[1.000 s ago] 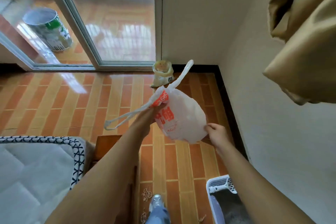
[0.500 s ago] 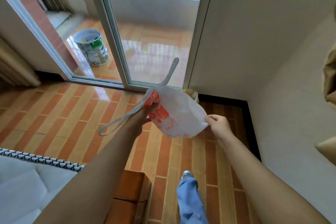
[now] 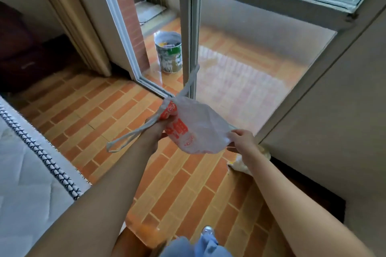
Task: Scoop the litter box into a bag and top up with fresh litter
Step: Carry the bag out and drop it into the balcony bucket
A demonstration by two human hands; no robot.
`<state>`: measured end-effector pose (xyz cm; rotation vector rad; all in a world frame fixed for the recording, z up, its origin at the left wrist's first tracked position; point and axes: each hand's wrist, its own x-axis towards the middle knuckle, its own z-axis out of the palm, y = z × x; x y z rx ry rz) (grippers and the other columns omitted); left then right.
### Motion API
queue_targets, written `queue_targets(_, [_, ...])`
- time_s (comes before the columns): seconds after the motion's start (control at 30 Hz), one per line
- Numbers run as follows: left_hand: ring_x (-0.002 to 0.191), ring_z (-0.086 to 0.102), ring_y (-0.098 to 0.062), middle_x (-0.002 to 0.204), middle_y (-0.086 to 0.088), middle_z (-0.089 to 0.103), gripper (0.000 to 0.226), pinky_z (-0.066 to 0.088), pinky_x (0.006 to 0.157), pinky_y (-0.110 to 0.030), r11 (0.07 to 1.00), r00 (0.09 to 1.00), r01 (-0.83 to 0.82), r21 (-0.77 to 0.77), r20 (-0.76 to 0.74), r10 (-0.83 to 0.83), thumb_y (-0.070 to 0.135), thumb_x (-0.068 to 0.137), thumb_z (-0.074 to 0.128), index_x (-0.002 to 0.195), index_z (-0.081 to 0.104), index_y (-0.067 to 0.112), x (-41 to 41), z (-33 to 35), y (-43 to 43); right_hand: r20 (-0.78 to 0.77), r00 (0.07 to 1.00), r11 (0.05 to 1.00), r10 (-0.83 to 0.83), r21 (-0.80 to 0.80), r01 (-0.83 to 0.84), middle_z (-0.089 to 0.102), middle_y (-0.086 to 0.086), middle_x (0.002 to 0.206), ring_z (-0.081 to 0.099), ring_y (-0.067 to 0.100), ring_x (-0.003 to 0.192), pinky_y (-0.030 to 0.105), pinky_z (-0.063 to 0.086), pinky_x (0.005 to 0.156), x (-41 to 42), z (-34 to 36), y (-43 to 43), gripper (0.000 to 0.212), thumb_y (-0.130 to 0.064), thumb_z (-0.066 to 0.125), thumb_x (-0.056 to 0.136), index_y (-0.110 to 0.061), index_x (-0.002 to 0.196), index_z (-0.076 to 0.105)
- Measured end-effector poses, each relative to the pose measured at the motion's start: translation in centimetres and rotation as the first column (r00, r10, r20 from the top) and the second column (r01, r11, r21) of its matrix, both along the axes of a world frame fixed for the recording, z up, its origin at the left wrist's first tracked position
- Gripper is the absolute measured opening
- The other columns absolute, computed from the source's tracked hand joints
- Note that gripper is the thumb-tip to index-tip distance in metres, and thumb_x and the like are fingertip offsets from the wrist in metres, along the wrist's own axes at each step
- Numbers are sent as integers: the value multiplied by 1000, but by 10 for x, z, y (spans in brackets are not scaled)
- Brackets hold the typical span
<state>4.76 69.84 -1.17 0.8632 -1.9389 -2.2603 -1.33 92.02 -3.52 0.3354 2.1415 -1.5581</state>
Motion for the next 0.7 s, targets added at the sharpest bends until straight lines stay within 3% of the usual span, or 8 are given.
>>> queue_targets(0.13, [91,58,-10,99,6,64,31,48,67,-28,994,993,-113,-2,-16,113,18,88,61,118,57,22,-33,6,-32,-27,992,992,126,-15,-127,60,11,65,56,26,61,35,47,62,-58,3,-38,20,-3,51,87,-6,71,63])
queue_targets(0.2, [87,57,-8,95,7,63,27,46,65,-27,987,986,-163,1,-25,163,17,88,61,115,57,22,-51,6,-50,-43,986,987,161,-11,-162,62,15,69,59,28,65,41,52,67,-84,1,-60,18,-5,51,86,-4,75,65])
queue_targets(0.47, [84,53,-7,92,8,60,25,45,65,-26,946,947,-321,42,-6,321,19,88,61,111,53,24,-149,-3,-162,-71,961,964,267,15,-267,58,15,68,54,24,56,27,47,56,-199,-5,-186,23,-2,48,88,-6,70,62])
queue_targets(0.7, [87,58,-8,101,2,64,17,47,66,-26,957,958,-288,24,15,287,23,86,66,100,59,29,-249,10,-276,-23,972,972,234,4,-234,58,13,63,54,21,49,25,44,52,-299,-4,-297,27,-2,48,88,-10,66,61])
